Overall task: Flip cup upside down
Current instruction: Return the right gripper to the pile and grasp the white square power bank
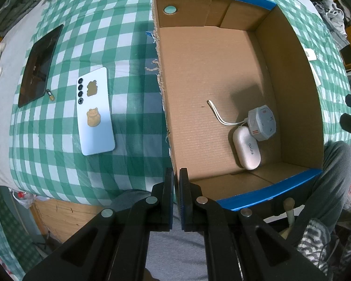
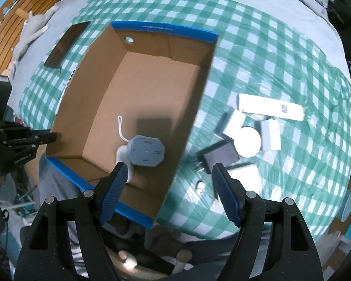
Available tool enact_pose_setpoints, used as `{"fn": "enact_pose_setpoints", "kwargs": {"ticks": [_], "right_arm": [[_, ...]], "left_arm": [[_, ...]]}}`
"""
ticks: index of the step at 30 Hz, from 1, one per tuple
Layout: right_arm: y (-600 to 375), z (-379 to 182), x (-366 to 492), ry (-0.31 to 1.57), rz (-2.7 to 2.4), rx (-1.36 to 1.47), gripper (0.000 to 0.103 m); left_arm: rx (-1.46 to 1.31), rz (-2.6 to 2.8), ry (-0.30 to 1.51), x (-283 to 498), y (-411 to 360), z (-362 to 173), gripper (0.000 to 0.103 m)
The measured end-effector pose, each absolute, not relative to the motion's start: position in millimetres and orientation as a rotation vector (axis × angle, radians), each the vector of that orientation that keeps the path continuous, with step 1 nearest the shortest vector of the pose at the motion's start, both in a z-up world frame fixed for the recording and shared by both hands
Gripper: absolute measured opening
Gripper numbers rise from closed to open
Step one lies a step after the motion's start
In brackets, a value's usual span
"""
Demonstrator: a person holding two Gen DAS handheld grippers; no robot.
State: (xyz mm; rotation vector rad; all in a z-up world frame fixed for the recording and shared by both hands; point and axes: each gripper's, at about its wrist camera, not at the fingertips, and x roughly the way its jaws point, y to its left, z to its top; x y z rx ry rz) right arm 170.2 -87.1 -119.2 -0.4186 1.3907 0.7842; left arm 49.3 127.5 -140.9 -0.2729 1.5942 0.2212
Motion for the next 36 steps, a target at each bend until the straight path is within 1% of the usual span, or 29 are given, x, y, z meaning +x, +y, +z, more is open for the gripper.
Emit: {"fn": "enact_pose_setpoints", "kwargs": {"ticks": [8,12,19,27,36], "right_arm": [[-108.2,-119.1,182.2,1.389,0.737,-0.378,0.075],[-124.5,-129.0,192.0,1.412,0.697,-0.362,0.075],[-155.7,-165.6,217.3,1.488,0.568,-0.320,0.075],[-193.8,-218.2,248.3,1.600,0.376,-0.171,0.075],[-207.6,-253.4,262.4,1.679,0.247,-0.026,0.075]], "left_arm": [[-0.274,0.221,1.594,49.5,128.0,-139.6,0.004],[-0.272,0.221,1.593,49.7,127.1,-140.0,0.004],[-0.266,0.222,1.595,49.7,126.6,-139.8,0.004],[-0.262,0.222,1.595,49.8,125.5,-139.4,0.004],[-0.261,0.221,1.596,50.1,125.1,-139.9,0.004]]}}
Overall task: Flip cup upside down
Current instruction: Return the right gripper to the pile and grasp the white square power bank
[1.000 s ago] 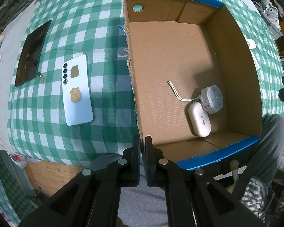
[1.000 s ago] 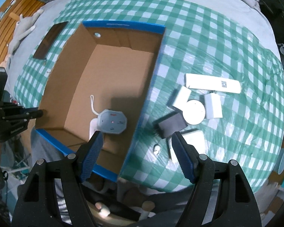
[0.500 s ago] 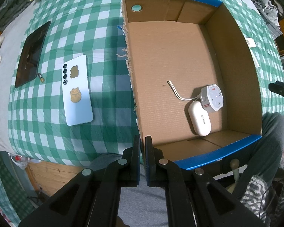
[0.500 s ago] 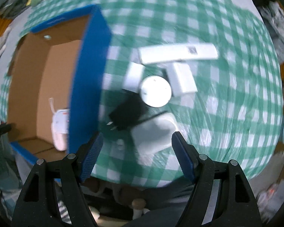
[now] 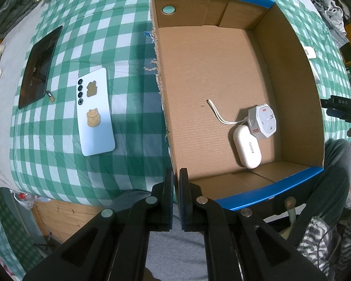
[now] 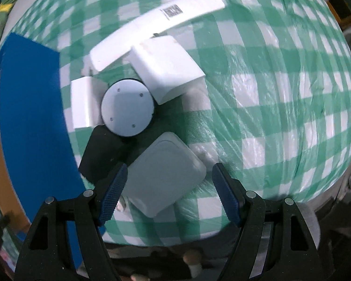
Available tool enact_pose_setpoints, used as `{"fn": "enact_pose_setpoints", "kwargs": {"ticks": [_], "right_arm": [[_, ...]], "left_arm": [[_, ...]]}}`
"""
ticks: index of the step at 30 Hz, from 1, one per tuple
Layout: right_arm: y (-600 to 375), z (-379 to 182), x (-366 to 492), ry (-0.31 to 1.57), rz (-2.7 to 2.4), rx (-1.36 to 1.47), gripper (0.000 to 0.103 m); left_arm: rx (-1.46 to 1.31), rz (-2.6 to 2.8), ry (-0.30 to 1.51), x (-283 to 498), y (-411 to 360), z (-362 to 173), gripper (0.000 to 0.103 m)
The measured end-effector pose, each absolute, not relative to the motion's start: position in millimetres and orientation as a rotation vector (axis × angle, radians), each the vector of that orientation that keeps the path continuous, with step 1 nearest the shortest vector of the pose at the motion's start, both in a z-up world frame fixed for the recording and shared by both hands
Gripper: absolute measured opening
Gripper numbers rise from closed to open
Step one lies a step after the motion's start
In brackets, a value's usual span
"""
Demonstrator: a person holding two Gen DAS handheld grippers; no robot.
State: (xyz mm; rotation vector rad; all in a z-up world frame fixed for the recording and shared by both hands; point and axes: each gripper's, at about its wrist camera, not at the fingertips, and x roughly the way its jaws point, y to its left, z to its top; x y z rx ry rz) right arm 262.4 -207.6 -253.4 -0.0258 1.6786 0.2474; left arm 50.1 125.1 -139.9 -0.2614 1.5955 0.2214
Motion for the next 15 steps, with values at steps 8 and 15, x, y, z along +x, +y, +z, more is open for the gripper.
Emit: {"fn": "enact_pose_setpoints", "kwargs": {"ticks": [8,15], "right_arm": [[-219.1,-268.9,263.7,1.706,0.160,0.046,0.075],[-213.6,-285.9,261.8,1.731,0.104,0.084,0.083]], "left_arm": [[-0.265,0.217,1.597,51.3,123.8,-141.4,0.004],[-0.265,0.216,1.598,52.6,123.5,-142.9,0.004]]}}
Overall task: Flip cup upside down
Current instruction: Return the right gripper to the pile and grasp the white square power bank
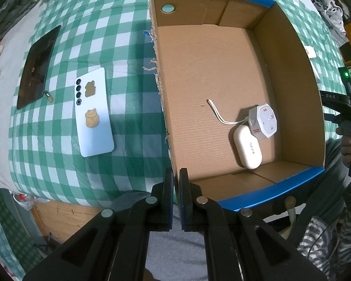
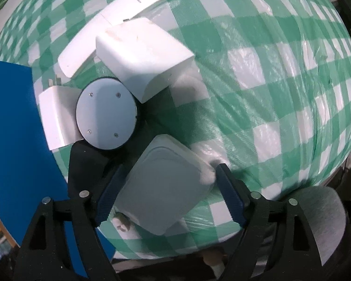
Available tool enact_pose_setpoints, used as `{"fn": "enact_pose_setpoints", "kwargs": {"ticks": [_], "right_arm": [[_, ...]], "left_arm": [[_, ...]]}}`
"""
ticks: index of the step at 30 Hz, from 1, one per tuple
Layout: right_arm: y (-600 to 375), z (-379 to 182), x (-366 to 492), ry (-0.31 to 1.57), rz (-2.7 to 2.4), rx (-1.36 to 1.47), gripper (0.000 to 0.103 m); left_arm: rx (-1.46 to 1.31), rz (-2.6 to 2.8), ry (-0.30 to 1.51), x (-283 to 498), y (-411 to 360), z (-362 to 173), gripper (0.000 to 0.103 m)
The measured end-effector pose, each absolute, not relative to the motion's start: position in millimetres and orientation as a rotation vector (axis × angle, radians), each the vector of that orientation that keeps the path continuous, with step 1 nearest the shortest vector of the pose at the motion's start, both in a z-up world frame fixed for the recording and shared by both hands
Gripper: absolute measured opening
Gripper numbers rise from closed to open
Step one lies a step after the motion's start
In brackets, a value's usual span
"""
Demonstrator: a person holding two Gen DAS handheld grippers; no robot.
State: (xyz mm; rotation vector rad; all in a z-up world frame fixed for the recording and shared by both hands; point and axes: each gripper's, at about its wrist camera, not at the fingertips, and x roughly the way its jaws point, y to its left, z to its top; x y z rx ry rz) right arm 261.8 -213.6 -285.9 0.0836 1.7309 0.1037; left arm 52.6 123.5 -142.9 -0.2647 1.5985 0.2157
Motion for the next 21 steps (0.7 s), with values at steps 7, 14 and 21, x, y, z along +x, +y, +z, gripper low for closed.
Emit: {"fn": "enact_pose_setpoints", "kwargs": {"ticks": [7,14,21], "right_arm": [[-195.3,-293.6,241.1,1.749,0.095,0.066,0.084],[-174.8,-307.7,223.8,1.758,0.189,-0.028,0.083],[-158.1,-304.2,197.4,1.707,0.315,-0.223,0.071]], "left_arm": [[-0.267,0.215,1.598,53.1,123.6,-144.9,0.004],[-0.268,0.211,1.598,53.7,123.8,-145.7,0.004],[-0.267,0.213,1.598,53.3,123.2,-145.6,0.004]]}}
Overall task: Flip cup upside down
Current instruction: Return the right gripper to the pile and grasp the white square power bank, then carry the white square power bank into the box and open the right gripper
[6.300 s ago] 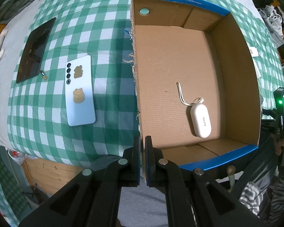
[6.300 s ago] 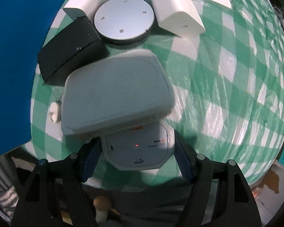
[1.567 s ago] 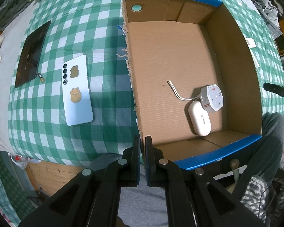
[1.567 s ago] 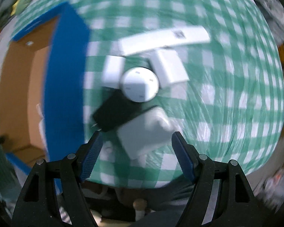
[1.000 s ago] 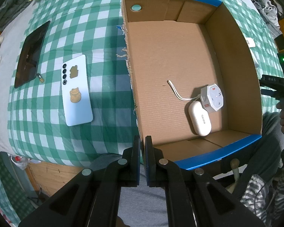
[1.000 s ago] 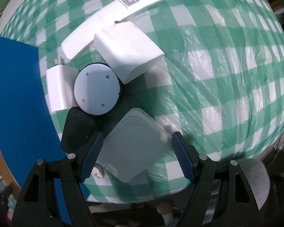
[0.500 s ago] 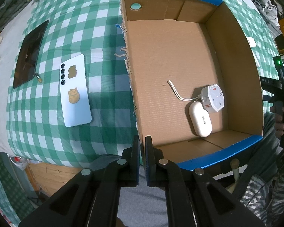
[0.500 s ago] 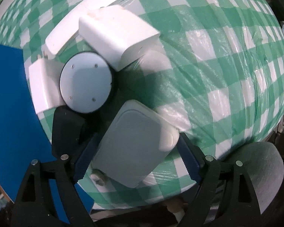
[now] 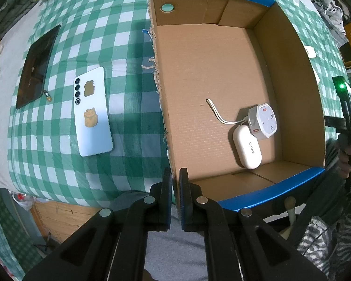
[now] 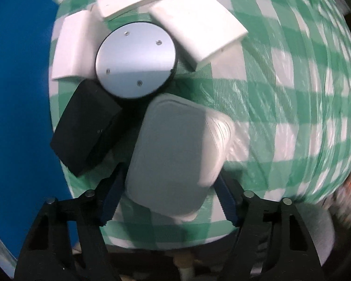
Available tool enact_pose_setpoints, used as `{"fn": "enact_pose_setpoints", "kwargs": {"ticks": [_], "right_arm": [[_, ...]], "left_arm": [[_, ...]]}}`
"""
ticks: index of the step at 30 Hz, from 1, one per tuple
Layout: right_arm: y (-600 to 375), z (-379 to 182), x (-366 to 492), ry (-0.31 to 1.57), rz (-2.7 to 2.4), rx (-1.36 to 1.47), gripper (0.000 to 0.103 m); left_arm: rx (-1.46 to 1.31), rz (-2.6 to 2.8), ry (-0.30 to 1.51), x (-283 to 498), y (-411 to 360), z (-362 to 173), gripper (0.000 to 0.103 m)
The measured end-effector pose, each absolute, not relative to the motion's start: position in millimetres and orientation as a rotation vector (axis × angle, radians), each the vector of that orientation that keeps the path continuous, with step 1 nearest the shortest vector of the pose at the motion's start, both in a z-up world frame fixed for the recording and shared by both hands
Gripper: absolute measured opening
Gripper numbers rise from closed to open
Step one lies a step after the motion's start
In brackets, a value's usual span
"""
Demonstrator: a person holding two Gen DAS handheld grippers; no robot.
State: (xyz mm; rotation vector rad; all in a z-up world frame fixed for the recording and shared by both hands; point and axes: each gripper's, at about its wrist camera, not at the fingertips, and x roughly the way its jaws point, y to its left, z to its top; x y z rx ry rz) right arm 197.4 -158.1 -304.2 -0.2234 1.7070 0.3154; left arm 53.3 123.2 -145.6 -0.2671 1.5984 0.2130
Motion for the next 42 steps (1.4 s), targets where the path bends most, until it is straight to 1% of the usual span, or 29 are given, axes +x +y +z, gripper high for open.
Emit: {"fn": "enact_pose_setpoints", "kwargs": {"ticks": [3,7,9,12,17,21,25,33,42], "right_arm": [[-155.2,-303.3,191.8,1.684,0.357,-0.298,0.070],[-157.3,-305.7,190.6,1.691,0.372,-0.285,0.070],[-167.2,-302.6,216.7,1.676,0.362,-0.275,0.070],[-169.6,-303.1,223.7,1.662,0.337,-0.284,0.070],[-157.2,-310.2,228.3,1.677,0.302,-0.278,0.073],[-153.1,-318.0,222.1,1.664,0.312,-0.291,0.066],[-158.9,-310.6,220.8,1.658,0.348,-0.304,0.064],[-185.0,-288.8,197.0,1.652,0.407,-0.327,0.064],[-201.2,-241.1,182.1,1.590,0.486,-0.345,0.064]], "left_arm": [[-0.264,0.212,1.599,53.2,122.6,-146.2,0.004],[-0.265,0.214,1.600,53.6,122.2,-146.8,0.004],[-0.264,0.216,1.602,53.0,122.0,-147.0,0.004],[-0.260,0.216,1.605,52.7,122.0,-147.0,0.004],[-0.258,0.217,1.606,52.4,121.8,-146.7,0.004],[-0.258,0.215,1.605,52.5,122.0,-146.5,0.004],[-0.262,0.215,1.604,52.4,121.7,-146.1,0.004],[-0.258,0.215,1.605,52.3,122.4,-145.3,0.004],[-0.257,0.215,1.605,52.4,122.7,-144.7,0.004]]}}
